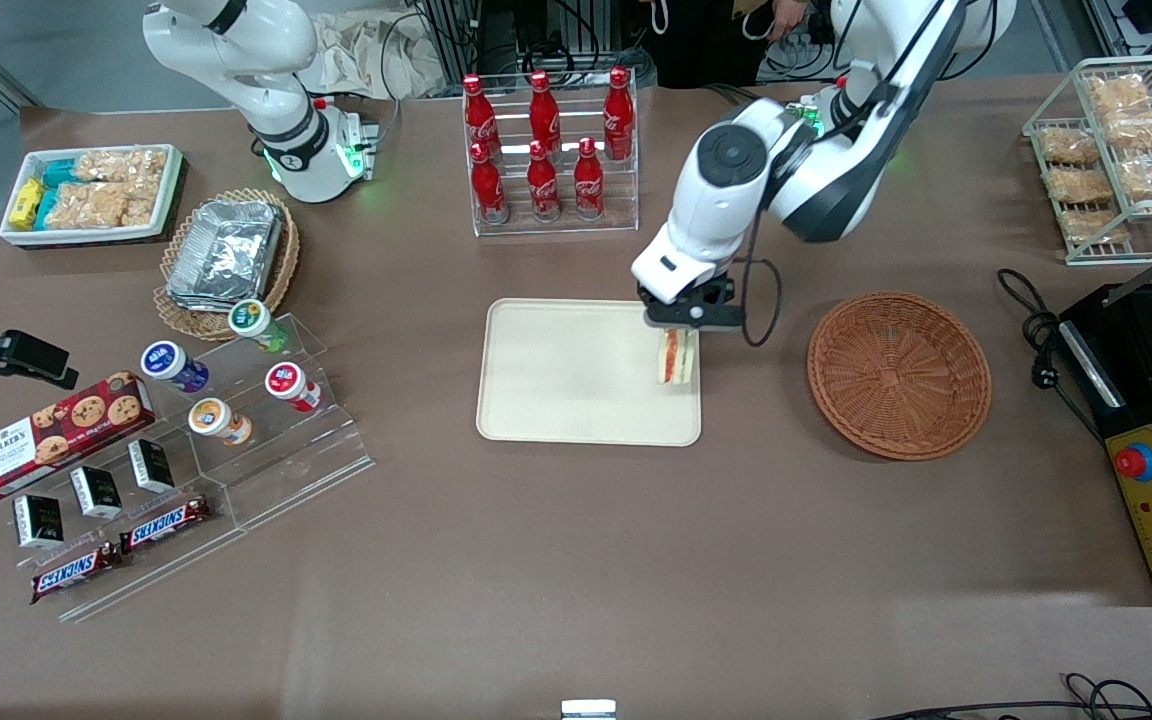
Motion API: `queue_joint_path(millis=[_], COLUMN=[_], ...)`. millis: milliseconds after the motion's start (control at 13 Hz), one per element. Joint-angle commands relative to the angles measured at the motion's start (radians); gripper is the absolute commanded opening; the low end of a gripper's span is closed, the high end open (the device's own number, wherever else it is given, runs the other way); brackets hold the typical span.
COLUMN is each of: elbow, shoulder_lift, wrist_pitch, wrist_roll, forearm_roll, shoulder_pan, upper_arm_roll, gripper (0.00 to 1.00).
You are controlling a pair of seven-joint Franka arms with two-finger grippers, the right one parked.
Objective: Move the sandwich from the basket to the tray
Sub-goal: 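Carry the sandwich over the cream tray and lower it onto the tray, then open the left gripper to release the sandwich and raise it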
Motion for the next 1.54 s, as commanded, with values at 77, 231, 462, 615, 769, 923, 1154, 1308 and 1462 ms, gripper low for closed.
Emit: queue_joint_path(millis=[77, 231, 462, 615, 769, 923, 1154, 1308, 1462], elbow=[-0.005, -0.006, -0.005, -0.002, 0.001, 0.003, 0.016, 0.056, 0.152], shoulder_lift=[0.154, 0.22, 0.268, 0.275, 0.271, 0.263, 0.204, 0.139, 0.055], wrist_pitch=[0.131, 0.185, 0.195, 0.195, 0.193, 0.19, 0.156, 0.063, -0.104], wrist_roll=[-0.069, -0.128, -0.182, -0.184, -0.187, -0.205, -0.205, -0.201, -0.193], forearm_roll=[0.172, 0.267, 0.352, 0.358, 0.357, 0.355, 0.338, 0.261, 0.138], shoulder_pan=[-0.014, -0.014, -0.012, -0.014, -0.011, -0.006, -0.001, -0.001, -0.001], upper_arm_roll=[0.001, 0.001, 0.002, 0.002, 0.002, 0.002, 0.002, 0.002, 0.002], gripper=[0.0, 0.0, 0.07, 1.0, 1.0, 1.0, 1.0, 1.0, 1.0])
